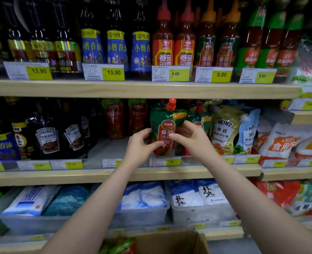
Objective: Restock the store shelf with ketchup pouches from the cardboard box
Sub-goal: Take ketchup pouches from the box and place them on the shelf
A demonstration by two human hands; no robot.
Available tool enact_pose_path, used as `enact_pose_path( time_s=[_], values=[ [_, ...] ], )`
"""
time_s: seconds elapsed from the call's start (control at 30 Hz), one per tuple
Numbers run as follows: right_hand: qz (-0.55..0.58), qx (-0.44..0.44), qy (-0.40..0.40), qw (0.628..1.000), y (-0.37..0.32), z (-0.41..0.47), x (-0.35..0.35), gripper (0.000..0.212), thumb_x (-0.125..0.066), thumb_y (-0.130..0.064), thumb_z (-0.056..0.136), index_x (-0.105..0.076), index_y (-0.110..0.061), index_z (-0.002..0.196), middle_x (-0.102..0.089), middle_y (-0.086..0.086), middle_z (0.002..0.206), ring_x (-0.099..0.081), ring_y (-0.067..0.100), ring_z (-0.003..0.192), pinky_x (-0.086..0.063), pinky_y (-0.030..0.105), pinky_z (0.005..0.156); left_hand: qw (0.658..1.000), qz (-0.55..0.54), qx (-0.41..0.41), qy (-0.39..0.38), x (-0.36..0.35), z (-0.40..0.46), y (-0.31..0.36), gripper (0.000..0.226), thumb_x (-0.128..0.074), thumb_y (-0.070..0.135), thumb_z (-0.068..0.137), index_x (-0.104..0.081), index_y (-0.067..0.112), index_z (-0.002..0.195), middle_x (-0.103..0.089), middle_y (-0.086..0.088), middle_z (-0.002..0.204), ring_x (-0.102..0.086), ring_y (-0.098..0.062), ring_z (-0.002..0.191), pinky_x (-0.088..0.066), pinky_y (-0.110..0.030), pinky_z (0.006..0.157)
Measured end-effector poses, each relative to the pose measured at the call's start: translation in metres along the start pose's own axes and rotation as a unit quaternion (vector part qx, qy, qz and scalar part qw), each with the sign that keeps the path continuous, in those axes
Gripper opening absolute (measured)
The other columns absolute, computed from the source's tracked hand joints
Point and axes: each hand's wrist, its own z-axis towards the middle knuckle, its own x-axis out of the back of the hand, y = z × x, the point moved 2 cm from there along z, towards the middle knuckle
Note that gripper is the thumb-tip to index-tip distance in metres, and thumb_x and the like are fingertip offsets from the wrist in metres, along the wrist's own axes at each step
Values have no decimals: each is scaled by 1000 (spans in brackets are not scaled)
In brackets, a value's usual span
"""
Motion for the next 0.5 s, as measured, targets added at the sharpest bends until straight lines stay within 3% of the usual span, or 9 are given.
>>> enact_pose_path(
  time_s=[0.1,0.17,0.23,0.33,0.4,0.5],
  values=[
    [-26,-4,30,999,19,5,-8,32,-64,-10,85,-50,-24,111,-62,-6,112,-59,9,108,-48,31,96,1000,4,0,-3,-1,17,-12,32,-79,14,71,-66,24,98,-69,12,93,-63,6,86,-51,-13,78],
    [-31,-19,39,999,25,11,-14,51,-60,-8,87,-37,-23,129,-55,-9,117,-53,8,113,-43,26,97,1000,6,15,-9,-3,25,-24,33,-79,16,71,-67,22,101,-69,9,95,-62,5,89,-50,-12,78],
    [-37,-43,46,997,32,17,-19,65,-59,-7,88,-24,-18,142,-51,3,129,-49,12,117,-40,25,96,999,7,39,-18,-5,31,-37,29,-78,17,72,-68,22,99,-69,8,95,-63,2,89,-50,-13,79],
    [-49,-67,46,995,47,24,-26,68,-58,-10,89,-18,-18,144,-43,13,140,-47,8,115,-40,19,90,996,6,74,-41,-8,35,-55,20,-76,18,74,-69,25,92,-70,6,92,-66,-8,89,-51,-18,79],
    [-53,-75,45,995,55,27,-28,69,-57,-12,90,-15,-21,144,-39,10,144,-45,1,110,-41,14,85,994,18,85,-71,-10,38,-60,18,-75,20,76,-70,24,92,-72,5,94,-66,-7,89,-49,-16,78],
    [-36,-65,51,996,65,26,-31,69,-56,-8,89,-14,-21,142,-37,0,140,-38,-1,117,-40,9,86,991,24,98,-90,-13,41,-61,22,-74,23,78,-69,21,99,-70,5,99,-64,-8,95,-49,-24,88]
  ],
)
